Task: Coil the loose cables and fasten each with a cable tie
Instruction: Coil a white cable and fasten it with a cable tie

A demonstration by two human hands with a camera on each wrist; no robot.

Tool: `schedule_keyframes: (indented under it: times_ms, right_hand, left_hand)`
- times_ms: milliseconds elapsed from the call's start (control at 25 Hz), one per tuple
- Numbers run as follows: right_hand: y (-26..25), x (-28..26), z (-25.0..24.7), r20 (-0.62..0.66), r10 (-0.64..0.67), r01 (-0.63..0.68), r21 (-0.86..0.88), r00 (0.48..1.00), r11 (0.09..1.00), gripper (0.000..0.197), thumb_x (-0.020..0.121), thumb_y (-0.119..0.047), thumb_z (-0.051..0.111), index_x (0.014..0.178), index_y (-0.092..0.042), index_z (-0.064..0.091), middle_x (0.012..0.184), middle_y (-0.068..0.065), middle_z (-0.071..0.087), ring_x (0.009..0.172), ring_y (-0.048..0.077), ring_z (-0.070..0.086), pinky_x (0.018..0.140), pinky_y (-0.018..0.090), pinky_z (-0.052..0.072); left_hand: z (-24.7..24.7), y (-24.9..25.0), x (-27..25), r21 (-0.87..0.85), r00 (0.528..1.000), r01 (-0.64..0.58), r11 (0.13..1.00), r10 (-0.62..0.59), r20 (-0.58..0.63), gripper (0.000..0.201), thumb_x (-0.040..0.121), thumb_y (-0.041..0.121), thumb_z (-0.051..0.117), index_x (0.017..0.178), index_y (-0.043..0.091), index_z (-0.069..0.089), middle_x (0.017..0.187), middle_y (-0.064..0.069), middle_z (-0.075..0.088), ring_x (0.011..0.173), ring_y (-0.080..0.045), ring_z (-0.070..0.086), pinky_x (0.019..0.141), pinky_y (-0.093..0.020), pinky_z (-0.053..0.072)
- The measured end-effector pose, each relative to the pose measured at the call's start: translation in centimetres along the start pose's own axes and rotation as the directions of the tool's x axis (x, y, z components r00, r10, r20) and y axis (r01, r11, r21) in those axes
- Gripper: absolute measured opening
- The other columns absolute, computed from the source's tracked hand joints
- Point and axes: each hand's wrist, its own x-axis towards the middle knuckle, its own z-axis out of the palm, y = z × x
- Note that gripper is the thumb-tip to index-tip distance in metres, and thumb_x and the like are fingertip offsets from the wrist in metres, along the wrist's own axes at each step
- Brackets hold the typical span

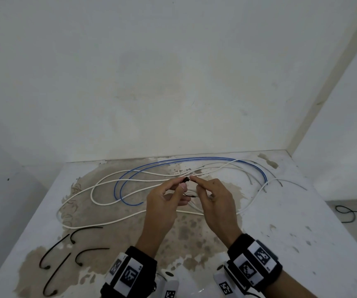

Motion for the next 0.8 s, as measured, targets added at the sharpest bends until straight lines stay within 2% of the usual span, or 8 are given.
schedule_keyframes:
  times_ms: [360,520,800]
  right_hand:
    - [-0.19,0.00,0.16,-0.009,-0.021,0.021,-0.024,1.000,0.999,0.045,0.100,-0.025,0.057,0.112,-0.068,0.057,0.077,-0.011,0.045,0.070,0.014,0.053,0.065,0.048,0.055]
    - [-0.19,0.11,0.18,-0.011,-0.017,0.017,-0.013,1.000,1.000,0.048,0.099,-0.025,0.057,0.108,-0.072,0.056,0.078,-0.009,0.048,0.072,0.013,0.055,0.066,0.046,0.055]
    - [0.16,0.31,-0.12,-0.016,-0.040,0.039,-0.033,0.999,0.999,0.047,0.100,-0.025,0.057,0.109,-0.071,0.056,0.079,-0.006,0.051,0.071,0.015,0.054,0.062,0.043,0.052]
  left_hand:
    - [0.10,0.04,-0.07,0.009,1.000,-0.015,1.000,0.015,0.015,0.019,0.091,0.011,0.064,0.106,0.018,0.072,0.082,-0.013,0.072,0.066,-0.027,0.073,0.066,-0.033,0.061]
    - [0.21,-0.05,0.05,0.003,1.000,-0.014,1.000,0.014,0.006,0.018,0.091,0.010,0.064,0.103,0.021,0.073,0.079,-0.008,0.071,0.066,-0.028,0.073,0.065,-0.032,0.060]
    - [0.46,-0.11,0.20,0.021,0.999,-0.031,0.999,0.031,0.007,0.020,0.091,0.010,0.064,0.099,0.025,0.073,0.083,-0.017,0.069,0.066,-0.028,0.073,0.065,-0.032,0.060]
